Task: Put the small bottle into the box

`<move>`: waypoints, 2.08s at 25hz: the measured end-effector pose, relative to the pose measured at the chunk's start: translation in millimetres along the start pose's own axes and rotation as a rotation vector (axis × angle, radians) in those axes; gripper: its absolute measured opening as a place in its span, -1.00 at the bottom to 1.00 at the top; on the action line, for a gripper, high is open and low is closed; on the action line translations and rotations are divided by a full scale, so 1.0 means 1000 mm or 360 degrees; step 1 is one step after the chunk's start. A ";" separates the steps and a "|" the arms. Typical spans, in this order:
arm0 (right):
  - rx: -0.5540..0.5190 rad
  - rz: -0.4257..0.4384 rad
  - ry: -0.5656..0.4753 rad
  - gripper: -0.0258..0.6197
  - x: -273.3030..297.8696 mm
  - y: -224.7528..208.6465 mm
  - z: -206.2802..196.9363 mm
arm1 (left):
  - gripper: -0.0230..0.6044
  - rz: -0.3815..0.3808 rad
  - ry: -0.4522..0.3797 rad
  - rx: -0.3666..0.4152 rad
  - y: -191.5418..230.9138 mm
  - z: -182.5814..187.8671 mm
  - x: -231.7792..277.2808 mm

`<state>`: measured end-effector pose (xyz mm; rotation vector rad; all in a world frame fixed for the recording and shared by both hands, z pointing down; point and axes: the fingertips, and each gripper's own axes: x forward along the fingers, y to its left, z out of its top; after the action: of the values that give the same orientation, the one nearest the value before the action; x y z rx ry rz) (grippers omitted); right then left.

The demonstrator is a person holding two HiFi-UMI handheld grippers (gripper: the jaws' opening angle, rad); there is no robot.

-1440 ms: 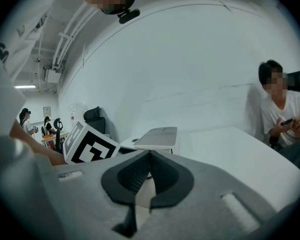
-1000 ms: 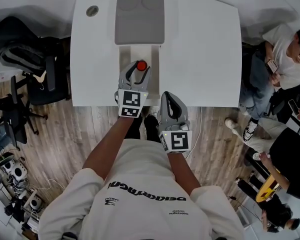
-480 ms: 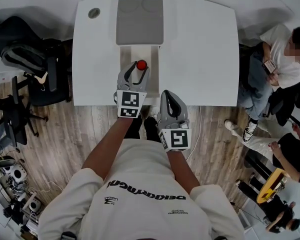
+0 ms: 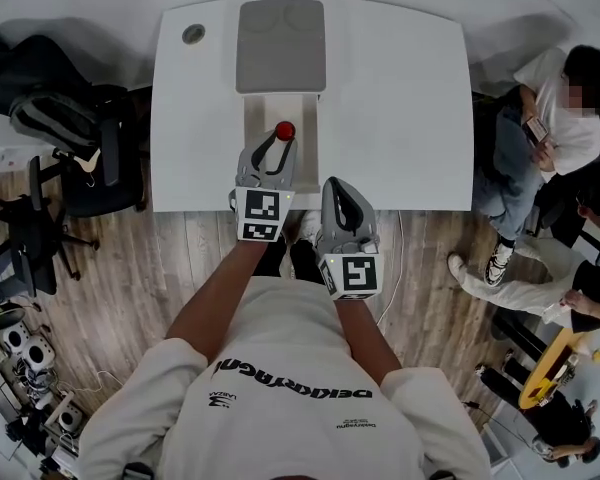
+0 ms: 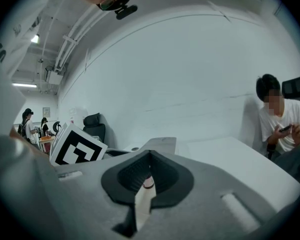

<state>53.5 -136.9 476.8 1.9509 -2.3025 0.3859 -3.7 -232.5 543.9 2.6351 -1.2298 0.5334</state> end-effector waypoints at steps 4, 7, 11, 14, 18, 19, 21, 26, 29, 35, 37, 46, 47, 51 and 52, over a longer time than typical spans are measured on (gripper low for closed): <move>-0.0014 0.0009 -0.0035 -0.92 -0.007 0.000 0.008 | -0.62 0.0011 -0.0049 0.0014 -0.007 0.011 -0.012; -0.0020 0.0012 -0.0042 -0.92 -0.012 0.000 0.011 | -0.67 0.0006 -0.0059 0.0018 -0.013 0.013 -0.020; -0.0026 0.0009 -0.0059 -0.92 -0.010 0.001 0.015 | -0.73 0.0003 -0.0084 0.0022 -0.010 0.019 -0.027; -0.0025 0.0009 -0.0065 -0.92 -0.010 0.005 0.017 | -0.74 -0.0001 -0.0097 0.0027 -0.008 0.021 -0.034; -0.0022 0.0018 -0.0079 -0.92 -0.012 0.007 0.020 | -0.79 0.0003 -0.0116 0.0036 -0.006 0.025 -0.041; -0.0025 0.0020 -0.0082 -0.92 -0.012 0.007 0.021 | -0.79 0.0003 -0.0118 0.0038 -0.007 0.026 -0.043; -0.0030 0.0025 -0.0091 -0.92 -0.013 0.006 0.023 | -0.83 0.0010 -0.0120 0.0041 -0.007 0.027 -0.046; -0.0033 0.0033 -0.0114 -0.92 -0.015 0.004 0.031 | -0.92 0.0007 -0.0147 0.0054 -0.012 0.035 -0.054; -0.0034 0.0039 -0.0127 -0.92 -0.017 0.004 0.034 | -0.92 -0.0005 -0.0169 0.0065 -0.017 0.042 -0.058; -0.0020 0.0056 -0.0146 -0.92 -0.017 0.005 0.040 | -0.93 -0.0035 -0.0208 0.0080 -0.024 0.055 -0.067; -0.0017 0.0068 -0.0145 -0.92 -0.016 0.006 0.042 | -0.93 -0.0045 -0.0217 0.0082 -0.025 0.058 -0.070; -0.0024 0.0103 -0.0167 -0.92 -0.007 0.007 0.054 | -0.93 -0.0080 -0.0260 0.0103 -0.028 0.071 -0.076; -0.0026 0.0106 -0.0171 -0.92 -0.006 0.008 0.055 | -0.93 -0.0082 -0.0264 0.0105 -0.028 0.071 -0.078; -0.0022 0.0117 -0.0179 -0.92 -0.003 0.008 0.059 | -0.93 -0.0084 -0.0286 0.0108 -0.027 0.076 -0.082; -0.0022 0.0120 -0.0180 -0.92 -0.002 0.008 0.060 | -0.93 -0.0084 -0.0293 0.0106 -0.027 0.078 -0.082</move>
<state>51.2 -149.1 417.9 1.9313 -2.4464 0.2713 -12.6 -181.6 439.5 2.8176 -1.2068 0.3349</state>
